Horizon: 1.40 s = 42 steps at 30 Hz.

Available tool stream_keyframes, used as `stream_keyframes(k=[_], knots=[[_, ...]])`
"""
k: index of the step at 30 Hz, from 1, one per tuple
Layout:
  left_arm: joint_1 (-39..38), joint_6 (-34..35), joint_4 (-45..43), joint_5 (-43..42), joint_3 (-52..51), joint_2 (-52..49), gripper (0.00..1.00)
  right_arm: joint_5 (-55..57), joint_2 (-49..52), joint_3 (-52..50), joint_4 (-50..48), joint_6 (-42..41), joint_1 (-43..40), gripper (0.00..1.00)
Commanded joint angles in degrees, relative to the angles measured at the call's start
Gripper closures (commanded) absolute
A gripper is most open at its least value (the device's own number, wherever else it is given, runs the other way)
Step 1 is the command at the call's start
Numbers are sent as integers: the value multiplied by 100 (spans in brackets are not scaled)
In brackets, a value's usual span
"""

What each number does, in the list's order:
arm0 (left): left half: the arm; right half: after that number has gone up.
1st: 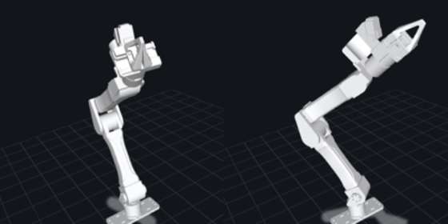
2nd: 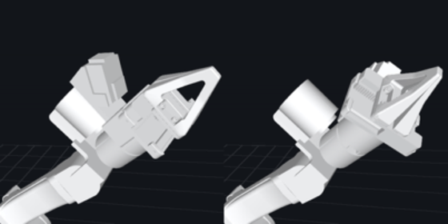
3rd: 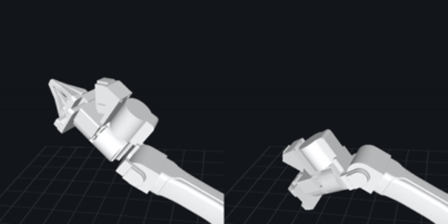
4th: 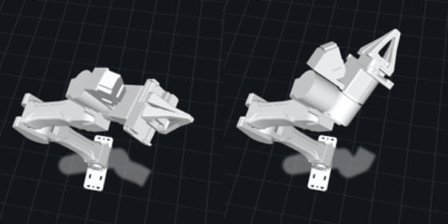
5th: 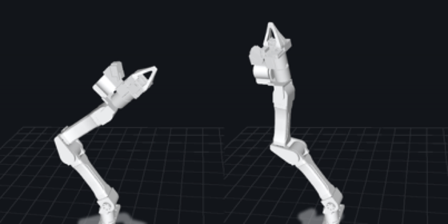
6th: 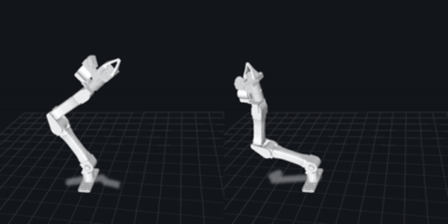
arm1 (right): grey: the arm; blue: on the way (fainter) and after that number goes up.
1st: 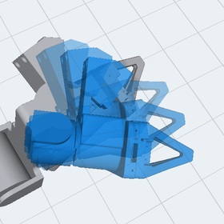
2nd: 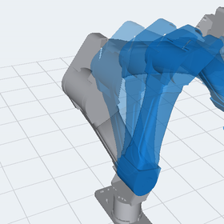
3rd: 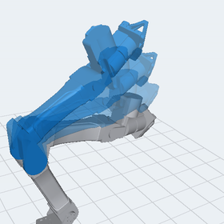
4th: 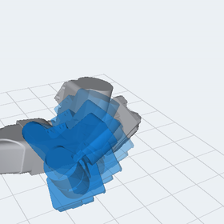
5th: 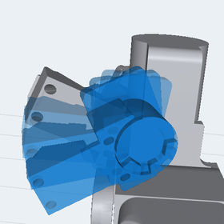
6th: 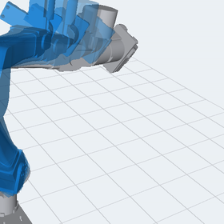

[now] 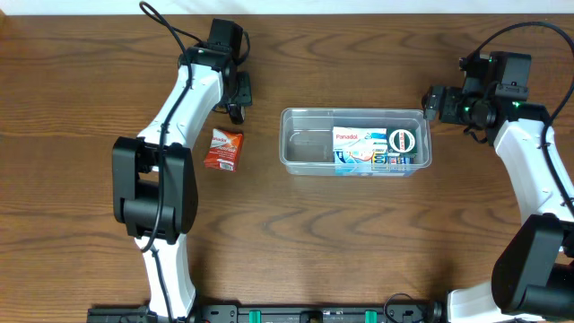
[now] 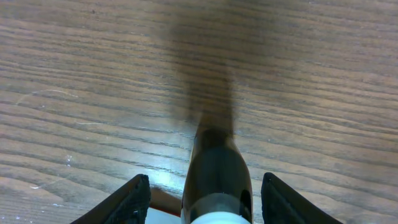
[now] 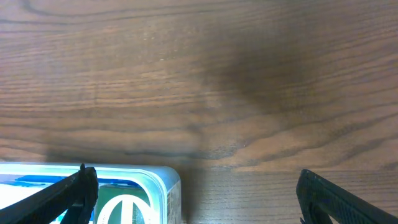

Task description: Pack container

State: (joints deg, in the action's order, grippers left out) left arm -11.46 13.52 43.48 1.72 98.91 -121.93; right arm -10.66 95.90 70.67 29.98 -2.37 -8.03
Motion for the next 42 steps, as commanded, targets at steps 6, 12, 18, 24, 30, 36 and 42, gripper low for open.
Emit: stream_keyframes(k=[6, 12, 18, 24, 30, 36, 42], knots=[[20, -11, 13, 46, -44, -236, 38, 13, 11, 87, 4, -37, -24, 1], [17, -11, 13, 46, -42, -236, 49, 13, 11, 87, 4, -37, -24, 1], [17, -11, -2, 46, -28, -205, 59, 13, 11, 87, 2, -37, -24, 1], [20, -13, 2, 48, 0, -175, 59, 13, 11, 87, 4, -37, -24, 1], [20, -35, 22, 48, 175, 50, 59, 13, 11, 87, 4, -37, -24, 1], [17, -35, 107, 48, 232, 507, 59, 13, 11, 87, 2, -37, -24, 1], [17, -37, 227, 48, 232, 964, 60, 13, 11, 87, 4, -37, -24, 1]])
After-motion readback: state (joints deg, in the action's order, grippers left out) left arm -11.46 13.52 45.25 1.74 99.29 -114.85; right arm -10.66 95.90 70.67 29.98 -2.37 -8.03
